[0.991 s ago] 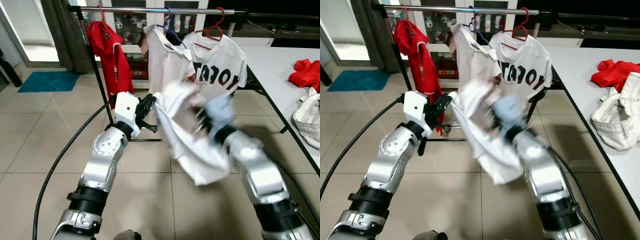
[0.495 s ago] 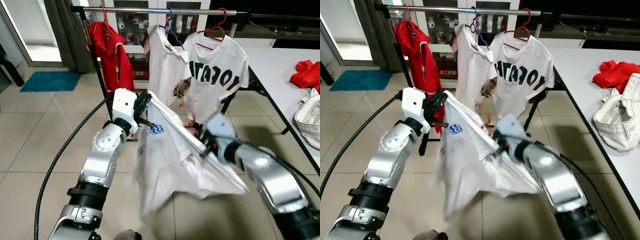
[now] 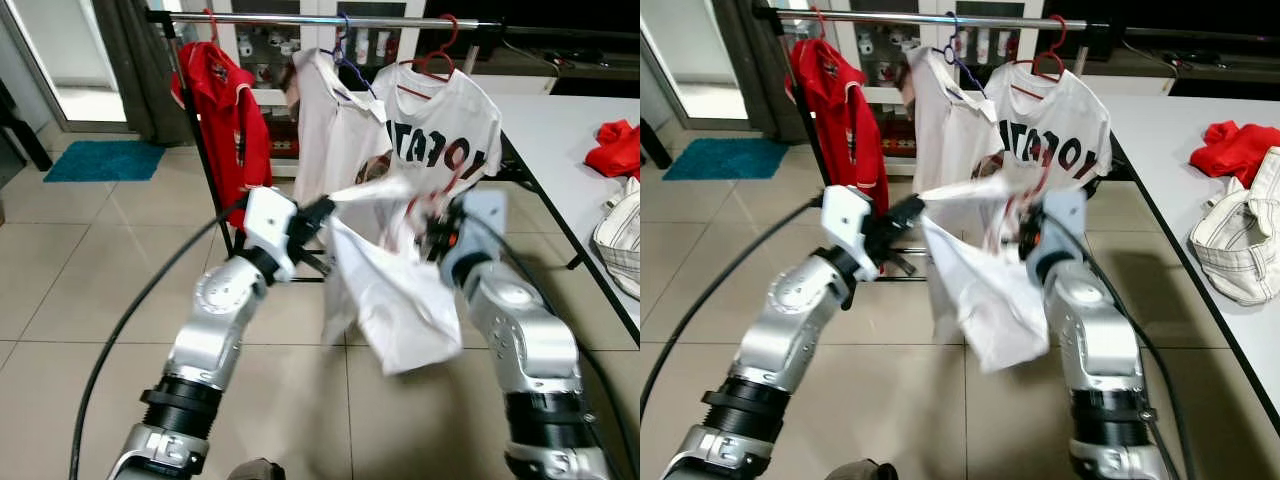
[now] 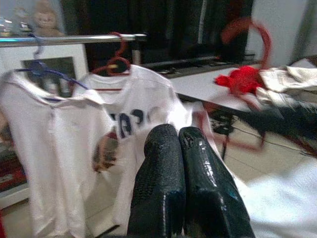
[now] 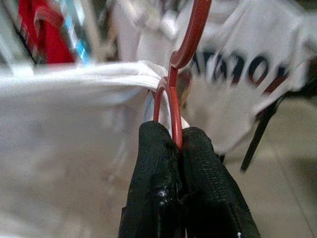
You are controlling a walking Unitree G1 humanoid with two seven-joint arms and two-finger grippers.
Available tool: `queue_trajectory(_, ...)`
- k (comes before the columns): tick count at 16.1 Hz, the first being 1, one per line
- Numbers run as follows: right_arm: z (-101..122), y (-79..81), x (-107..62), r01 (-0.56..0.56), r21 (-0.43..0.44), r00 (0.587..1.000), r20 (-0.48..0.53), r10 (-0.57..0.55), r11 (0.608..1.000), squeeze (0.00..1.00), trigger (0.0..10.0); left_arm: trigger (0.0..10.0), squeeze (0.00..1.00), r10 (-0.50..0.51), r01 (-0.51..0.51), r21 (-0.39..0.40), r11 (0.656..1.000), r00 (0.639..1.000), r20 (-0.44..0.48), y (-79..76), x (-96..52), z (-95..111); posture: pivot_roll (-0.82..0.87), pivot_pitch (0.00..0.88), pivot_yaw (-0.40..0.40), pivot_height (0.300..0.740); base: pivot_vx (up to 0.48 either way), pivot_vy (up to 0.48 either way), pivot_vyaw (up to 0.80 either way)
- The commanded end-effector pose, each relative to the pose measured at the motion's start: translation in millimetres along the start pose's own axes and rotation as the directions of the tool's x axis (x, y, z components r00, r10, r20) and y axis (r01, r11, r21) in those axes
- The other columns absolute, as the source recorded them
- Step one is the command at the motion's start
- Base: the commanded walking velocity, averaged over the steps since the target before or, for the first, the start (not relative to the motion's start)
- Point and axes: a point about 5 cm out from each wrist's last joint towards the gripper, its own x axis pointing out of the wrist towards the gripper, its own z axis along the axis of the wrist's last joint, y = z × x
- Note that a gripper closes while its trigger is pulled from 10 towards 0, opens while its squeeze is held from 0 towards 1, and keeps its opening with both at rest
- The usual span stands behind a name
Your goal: Hang hanger
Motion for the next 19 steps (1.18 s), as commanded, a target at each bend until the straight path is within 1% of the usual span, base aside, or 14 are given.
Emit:
queue_trajectory(1,16.3,-6.8,0.1,0.052,0.033,0.994,0.093,-0.055,0.998,0.00,10.0,0.0,0.00,-0.001,0.001,0.008,1.000,1.000,-0.014,0.5,-1.0,0.8,-0.06,0.000,0.021,0.740,0.000,0.000,0.00)
queue_trajectory(3,36.2,1.1,-0.1,0.018,0.059,0.976,0.215,-0.031,0.998,0.00,10.0,0.0,0.00,0.000,0.001,0.007,1.000,0.999,-0.054,-0.2,-1.2,-4.7,-0.07,0.000,0.023,0.740,0.000,0.000,0.00)
queue_trajectory(7,39.3,4.1,1.7,0.021,0.054,0.968,0.249,-0.034,0.998,0.00,10.0,0.0,0.00,-0.084,0.083,-0.017,0.996,0.995,-0.046,-12.7,-0.1,-3.6,-0.07,0.000,0.021,0.740,0.000,0.000,0.00)
queue_trajectory(8,40.2,6.1,2.2,0.009,0.037,0.966,0.258,-0.019,0.999,0.00,10.0,0.0,0.00,-0.090,0.089,-0.020,0.996,0.994,-0.055,-14.1,0.1,-4.4,-0.07,0.000,0.021,0.740,0.000,0.000,0.00)
queue_trajectory(9,40.2,10.6,2.2,-0.014,-0.043,0.965,0.260,0.025,0.999,0.00,10.0,0.0,0.00,-0.063,0.062,-0.007,0.998,0.995,-0.073,-11.5,0.7,-6.2,-0.07,0.000,0.022,0.740,0.000,0.000,0.00)
queue_trajectory(10,36.7,17.2,1.8,-0.074,-0.127,0.967,0.234,0.103,0.989,0.00,10.0,7.5,0.00,0.017,-0.016,0.019,1.000,0.997,-0.079,-2.8,2.0,-5.7,-0.07,0.000,0.022,0.740,0.000,0.000,0.00)
queue_trajectory(11,34.0,20.4,0.7,-0.120,-0.170,0.965,0.213,0.155,0.978,0.00,10.0,10.0,0.00,0.062,-0.062,0.001,0.998,0.996,-0.064,4.3,2.0,-3.1,-0.07,0.000,0.022,0.740,0.000,0.000,0.00)
queue_trajectory(12,30.9,23.4,-1.1,-0.172,-0.200,0.959,0.189,0.211,0.965,0.00,10.0,10.0,0.00,0.096,-0.097,-0.028,0.995,0.994,-0.045,11.4,1.3,0.4,-0.07,0.000,0.022,0.740,0.000,0.000,0.00)
queue_trajectory(13,31.1,21.5,-2.7,-0.211,-0.156,0.953,0.187,0.239,0.965,0.00,10.0,10.0,1.00,0.074,-0.075,-0.029,0.997,0.997,-0.028,14.1,-1.4,4.5,-0.07,0.000,0.021,0.740,0.000,0.000,0.00)
queue_trajectory(15,32.4,17.5,-4.5,-0.276,-0.088,0.937,0.197,0.288,0.957,0.00,10.0,10.0,1.00,-0.029,0.029,-0.020,0.999,0.999,-0.035,8.9,-7.5,6.4,-0.06,0.000,0.022,0.740,0.000,0.000,0.00)
queue_trajectory(16,33.4,14.7,-4.4,-0.281,-0.104,0.933,0.202,0.297,0.954,0.00,10.0,10.0,1.00,-0.147,0.147,-0.016,0.989,0.987,-0.063,-1.2,-12.9,4.0,-0.06,0.000,0.022,0.740,0.000,0.000,0.00)
queue_trajectory(17,34.4,14.5,-5.5,-0.306,-0.118,0.923,0.206,0.325,0.945,0.00,10.0,10.0,1.00,-0.200,0.200,0.000,0.980,0.976,-0.086,-4.9,-17.8,2.1,-0.06,0.000,0.023,0.740,0.000,0.000,0.00)
queue_trajectory(18,34.8,15.1,-6.3,-0.323,-0.116,0.917,0.207,0.341,0.939,0.00,10.0,10.0,1.00,-0.199,0.201,0.006,0.980,0.976,-0.091,-4.2,-19.2,1.7,-0.06,0.000,0.023,0.740,0.000,0.000,0.00)
queue_trajectory(19,35.8,16.1,-8.8,-0.369,-0.124,0.899,0.206,0.387,0.921,0.00,10.0,10.0,1.00,-0.162,0.165,0.024,0.986,0.982,-0.099,4.4,-22.4,1.8,-0.06,0.000,0.023,0.740,0.000,0.000,0.00)
